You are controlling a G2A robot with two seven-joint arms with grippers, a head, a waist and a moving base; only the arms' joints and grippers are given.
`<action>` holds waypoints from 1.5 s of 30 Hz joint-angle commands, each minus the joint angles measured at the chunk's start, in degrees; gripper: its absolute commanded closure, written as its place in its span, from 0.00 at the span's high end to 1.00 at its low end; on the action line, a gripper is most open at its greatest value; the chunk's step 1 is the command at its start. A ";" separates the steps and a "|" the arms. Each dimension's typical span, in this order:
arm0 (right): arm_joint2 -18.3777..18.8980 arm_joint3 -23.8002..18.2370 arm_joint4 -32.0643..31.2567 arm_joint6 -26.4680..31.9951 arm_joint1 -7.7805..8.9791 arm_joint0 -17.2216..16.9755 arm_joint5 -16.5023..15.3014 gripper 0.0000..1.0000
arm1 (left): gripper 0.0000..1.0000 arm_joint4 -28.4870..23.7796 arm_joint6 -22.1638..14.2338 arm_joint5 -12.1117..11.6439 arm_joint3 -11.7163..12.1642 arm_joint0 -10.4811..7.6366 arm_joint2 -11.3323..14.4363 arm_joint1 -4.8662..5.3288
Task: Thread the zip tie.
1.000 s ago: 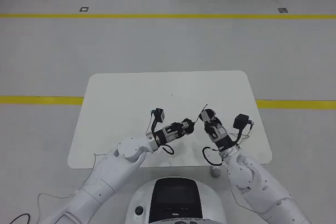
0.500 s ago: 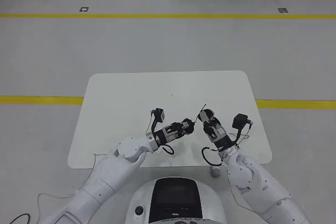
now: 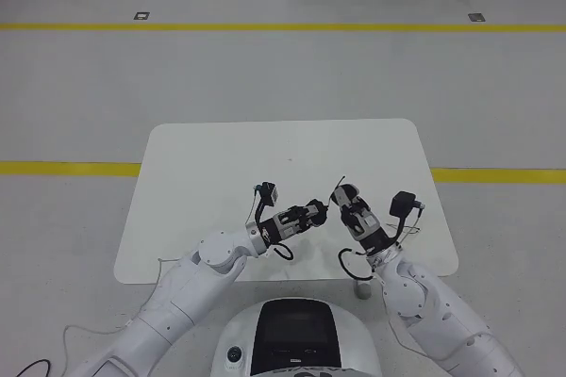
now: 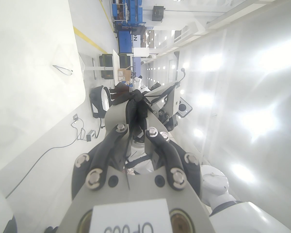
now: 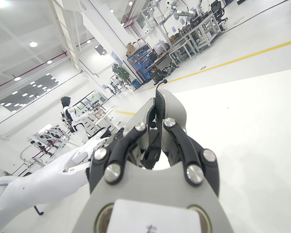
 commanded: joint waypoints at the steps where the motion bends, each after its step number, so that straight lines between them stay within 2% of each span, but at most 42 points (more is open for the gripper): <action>1: -0.16 0.03 0.05 0.08 0.08 0.07 0.00 0.00 | 0.00 0.00 0.00 0.00 0.00 0.00 0.00 0.00; 18: -0.14 1.90 -0.61 -1.00 0.50 0.29 0.00 0.00 | 0.00 0.00 0.00 0.00 0.00 0.00 0.00 0.00; 27: 0.02 3.54 -3.05 -0.83 0.00 0.51 0.00 0.00 | 0.00 0.00 0.00 0.00 0.00 0.00 0.00 0.00; 45: 0.60 3.46 -3.71 -0.27 -0.91 0.06 0.00 0.00 | 0.00 0.00 0.00 0.00 0.00 0.00 0.00 0.00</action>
